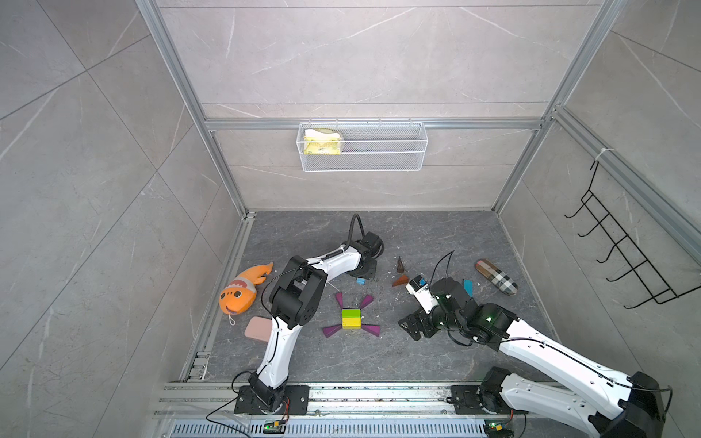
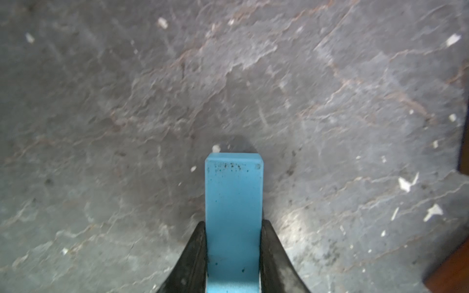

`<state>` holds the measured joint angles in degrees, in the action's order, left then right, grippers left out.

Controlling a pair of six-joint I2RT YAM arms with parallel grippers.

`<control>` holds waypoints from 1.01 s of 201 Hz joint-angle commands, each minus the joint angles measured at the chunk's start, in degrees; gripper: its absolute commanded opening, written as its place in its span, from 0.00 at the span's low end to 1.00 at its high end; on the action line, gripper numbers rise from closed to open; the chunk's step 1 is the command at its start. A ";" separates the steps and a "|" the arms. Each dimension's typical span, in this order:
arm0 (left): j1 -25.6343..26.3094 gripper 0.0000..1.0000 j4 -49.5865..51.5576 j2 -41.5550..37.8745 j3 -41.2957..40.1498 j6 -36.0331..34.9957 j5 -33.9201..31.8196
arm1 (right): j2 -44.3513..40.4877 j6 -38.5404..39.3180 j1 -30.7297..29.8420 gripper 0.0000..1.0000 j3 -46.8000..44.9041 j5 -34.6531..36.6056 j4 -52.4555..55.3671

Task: Assemble a small pinwheel with building blocks
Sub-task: Pick up the building block from the center of the board, then assemble the building block at the center of the board.

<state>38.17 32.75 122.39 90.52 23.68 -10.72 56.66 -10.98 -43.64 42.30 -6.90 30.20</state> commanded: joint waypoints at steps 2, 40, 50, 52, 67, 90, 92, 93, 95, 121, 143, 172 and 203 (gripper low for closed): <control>1.73 0.11 0.98 -12.33 -5.20 3.80 -5.19 | -1.36 -1.09 0.05 0.95 -0.15 0.03 1.10; 11.21 0.10 13.68 -25.19 -11.91 16.06 -14.17 | -1.21 0.50 0.09 0.94 -3.38 -5.84 -0.66; 14.94 0.09 17.17 -27.65 -13.55 20.98 -17.17 | -1.53 0.52 0.08 0.93 -4.14 -6.98 -1.04; 15.56 0.09 17.81 -28.15 -13.80 22.18 -17.74 | -1.61 0.50 0.05 0.93 -4.09 -7.32 -1.00; 20.96 0.09 22.94 -30.79 -15.68 30.37 -19.77 | -2.79 0.68 0.00 0.93 -4.23 -8.66 -1.00; 29.18 0.08 31.10 -32.38 -17.67 43.70 -22.05 | -4.66 1.29 0.04 0.93 -4.67 -8.86 -0.66; 29.93 0.08 31.55 -32.36 -17.77 44.69 -22.13 | -4.82 1.38 0.02 0.93 -4.75 -9.06 -0.66; 30.24 0.08 31.74 -32.38 -17.85 45.18 -22.05 | -4.90 1.39 0.03 0.93 -4.81 -9.17 -0.71; 30.92 0.08 32.26 -32.38 -17.95 46.09 -21.99 | -5.07 1.40 0.04 0.93 -4.85 -9.47 -0.74; 36.78 0.09 35.41 -31.47 -19.64 55.77 -20.68 | -6.07 1.93 0.04 0.92 -5.30 -13.33 -1.02; 39.72 0.09 33.94 -31.38 -23.03 62.00 -19.86 | -6.62 1.07 0.04 0.90 -5.48 -15.31 -0.71; 41.06 0.10 26.91 -32.44 -28.35 63.07 -19.00 | -6.92 0.30 0.03 0.89 -6.08 -16.65 -0.92; 41.02 0.10 16.05 -33.27 -34.19 57.41 -19.57 | -7.00 0.35 0.01 0.89 -6.16 -16.97 -1.01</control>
<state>79.15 57.10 90.91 59.22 81.95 -28.34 50.43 -10.55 -43.64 36.99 -22.41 29.71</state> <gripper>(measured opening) 0.298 0.891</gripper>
